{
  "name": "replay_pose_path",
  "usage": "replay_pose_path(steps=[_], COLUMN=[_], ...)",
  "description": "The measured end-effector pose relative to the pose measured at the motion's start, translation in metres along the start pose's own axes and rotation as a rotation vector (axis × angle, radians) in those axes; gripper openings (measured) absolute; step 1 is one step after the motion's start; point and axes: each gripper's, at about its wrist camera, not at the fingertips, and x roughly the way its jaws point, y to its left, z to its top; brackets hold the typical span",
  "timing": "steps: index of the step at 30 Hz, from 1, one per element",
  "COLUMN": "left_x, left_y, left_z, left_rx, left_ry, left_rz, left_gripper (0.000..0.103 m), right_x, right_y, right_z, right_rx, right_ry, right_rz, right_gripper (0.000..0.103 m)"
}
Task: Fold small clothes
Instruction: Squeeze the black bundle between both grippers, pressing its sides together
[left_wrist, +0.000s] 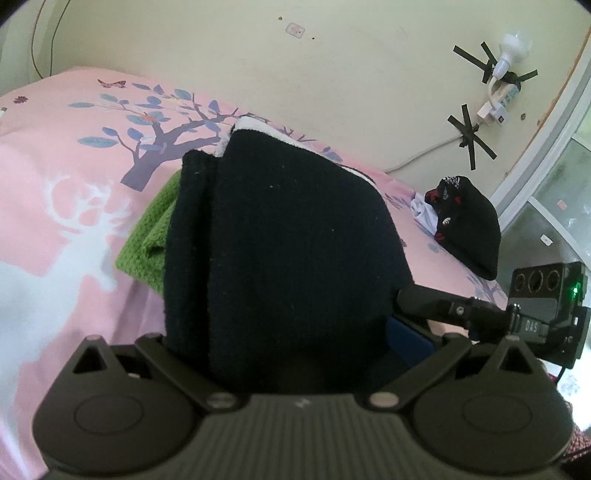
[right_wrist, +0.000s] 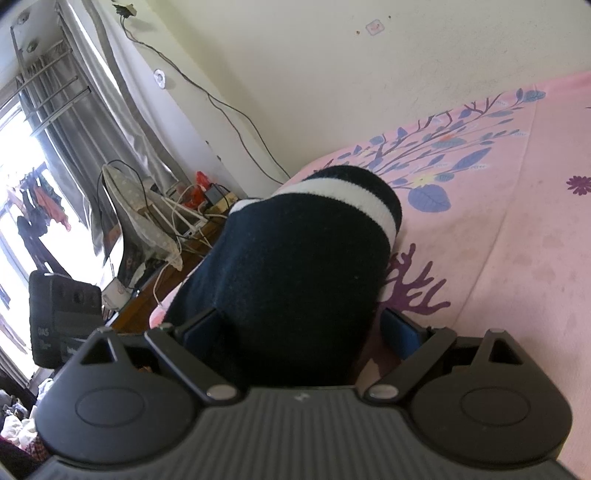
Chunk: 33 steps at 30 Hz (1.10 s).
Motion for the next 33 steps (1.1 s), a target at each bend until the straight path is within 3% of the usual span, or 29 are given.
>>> replay_pose_path(steps=[6, 13, 19, 27, 33], left_x=[0.0, -0.001, 0.002, -0.002, -0.001], left_y=[-0.001, 0.01, 0.0, 0.007, 0.002], left_z=[0.001, 0.004, 0.0, -0.001, -0.003], left_rx=[0.003, -0.007, 0.057, 0.025, 0.047], left_ry=[0.007, 0.013, 0.01, -0.002, -0.01], left_rz=[0.004, -0.065, -0.025, -0.05, -0.025], left_gripper=[0.103, 0.103, 0.103, 0.103, 0.103], right_x=[0.0, 0.0, 0.0, -0.003, -0.002], right_y=[0.0, 0.0, -0.001, -0.004, -0.003], right_z=[0.0, 0.0, 0.0, 0.001, 0.001], right_rx=[0.0, -0.001, -0.001, 0.021, 0.012], right_ry=[-0.002, -0.001, -0.001, -0.008, -0.004], right_rz=[0.0, 0.0, 0.002, 0.027, 0.019], right_gripper=[0.087, 0.087, 0.087, 0.087, 0.087])
